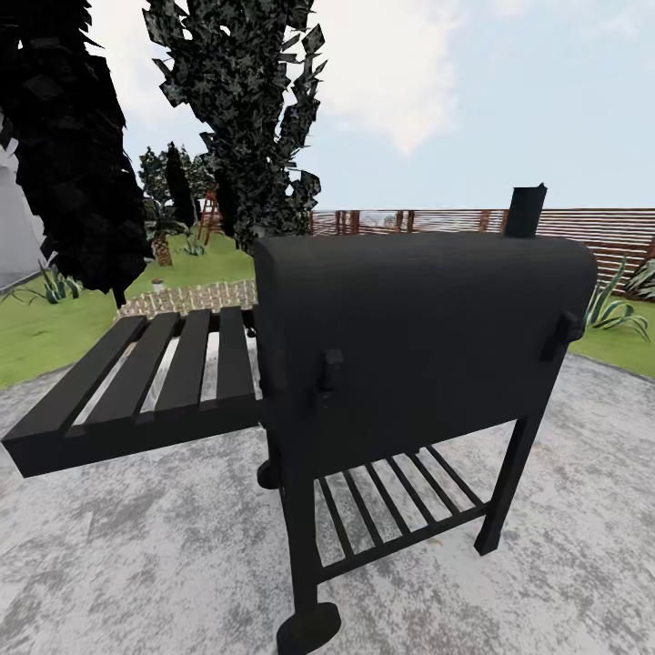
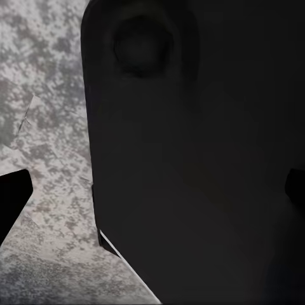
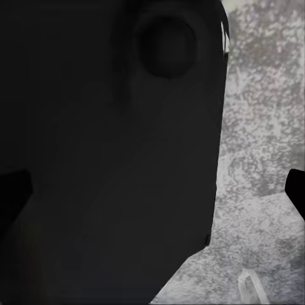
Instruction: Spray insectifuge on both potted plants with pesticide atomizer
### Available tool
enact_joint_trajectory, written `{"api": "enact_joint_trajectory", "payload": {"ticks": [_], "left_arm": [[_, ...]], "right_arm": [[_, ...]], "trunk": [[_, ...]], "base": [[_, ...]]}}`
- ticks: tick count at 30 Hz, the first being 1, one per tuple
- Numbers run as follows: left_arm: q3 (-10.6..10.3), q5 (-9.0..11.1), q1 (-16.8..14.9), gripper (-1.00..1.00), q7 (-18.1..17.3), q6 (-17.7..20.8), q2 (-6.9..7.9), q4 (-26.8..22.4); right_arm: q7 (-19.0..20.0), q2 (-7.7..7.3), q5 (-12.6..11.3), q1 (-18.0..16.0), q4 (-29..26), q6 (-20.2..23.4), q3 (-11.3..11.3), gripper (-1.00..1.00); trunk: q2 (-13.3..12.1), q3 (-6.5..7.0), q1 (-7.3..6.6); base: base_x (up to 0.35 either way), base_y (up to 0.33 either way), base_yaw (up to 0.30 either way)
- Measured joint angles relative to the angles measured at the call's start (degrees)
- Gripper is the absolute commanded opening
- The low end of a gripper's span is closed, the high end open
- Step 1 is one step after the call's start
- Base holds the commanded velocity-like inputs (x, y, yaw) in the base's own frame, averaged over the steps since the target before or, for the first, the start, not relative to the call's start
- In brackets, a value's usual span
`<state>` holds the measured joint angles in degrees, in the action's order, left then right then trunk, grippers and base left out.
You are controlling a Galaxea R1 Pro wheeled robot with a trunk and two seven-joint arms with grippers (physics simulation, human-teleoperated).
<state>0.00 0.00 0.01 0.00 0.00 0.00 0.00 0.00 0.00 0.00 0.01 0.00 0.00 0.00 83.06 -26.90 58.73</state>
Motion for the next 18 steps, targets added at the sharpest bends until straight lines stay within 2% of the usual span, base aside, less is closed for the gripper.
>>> {"api": "enact_joint_trajectory", "payload": {"ticks": [3,10,18], "left_arm": [[0.08,-0.22,0.30,1.00,-0.08,-0.28,0.08,-0.14],[-0.12,0.18,0.03,1.00,-0.08,-0.24,-0.07,-0.16],[-0.23,0.43,-0.05,1.00,-0.08,-0.80,-0.13,-0.69]], "right_arm": [[-0.48,0.84,0.01,-0.10,-0.95,-0.22,-0.06,1.00],[-0.43,1.50,0.07,-0.16,-1.82,-0.70,0.14,1.00],[-0.43,1.33,0.06,-0.17,-2.98,-3.02,0.09,1.00]], "trunk": [[0.00,0.01,0.00],[-0.01,0.01,0.00],[-0.01,0.02,0.00]], "base": [[0.000,0.000,0.000],[0.000,0.000,0.000],[0.000,0.000,0.000]]}}
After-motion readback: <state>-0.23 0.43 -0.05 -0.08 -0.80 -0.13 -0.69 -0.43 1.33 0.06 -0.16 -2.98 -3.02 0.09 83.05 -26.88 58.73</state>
